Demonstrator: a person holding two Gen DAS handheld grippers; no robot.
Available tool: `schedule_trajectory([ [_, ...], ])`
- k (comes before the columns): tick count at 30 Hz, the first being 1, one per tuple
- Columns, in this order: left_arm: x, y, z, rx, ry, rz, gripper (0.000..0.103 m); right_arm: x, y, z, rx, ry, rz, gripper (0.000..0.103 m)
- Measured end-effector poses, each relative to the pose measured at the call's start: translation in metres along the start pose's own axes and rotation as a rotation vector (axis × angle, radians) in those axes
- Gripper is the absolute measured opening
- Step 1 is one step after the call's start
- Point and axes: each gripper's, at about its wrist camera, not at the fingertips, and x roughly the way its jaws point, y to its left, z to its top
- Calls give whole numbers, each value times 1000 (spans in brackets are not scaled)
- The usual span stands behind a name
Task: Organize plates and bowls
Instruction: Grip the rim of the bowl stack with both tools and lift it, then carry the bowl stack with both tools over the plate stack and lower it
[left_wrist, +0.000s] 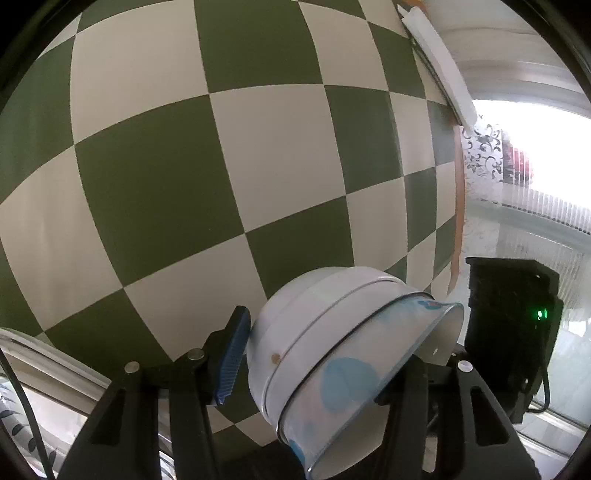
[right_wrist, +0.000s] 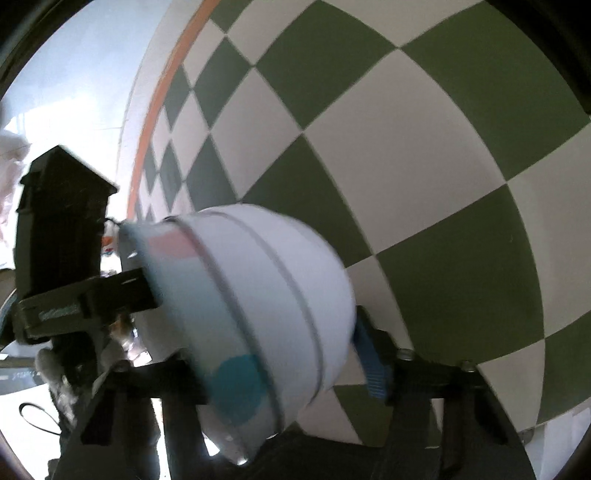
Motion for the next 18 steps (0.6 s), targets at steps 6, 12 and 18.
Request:
schedule_trajectory([
  [6,-6,3,-8,-5,-50,10,50,-1,-3,-1,-13,-16,26,55],
  [12,-14,0,-14,-21,-86,37,50,2,5,1,-42,1,39,54],
  [18,-33,0,-20,-57,-132,43,50,-3,20,14,-86,21,54,54],
])
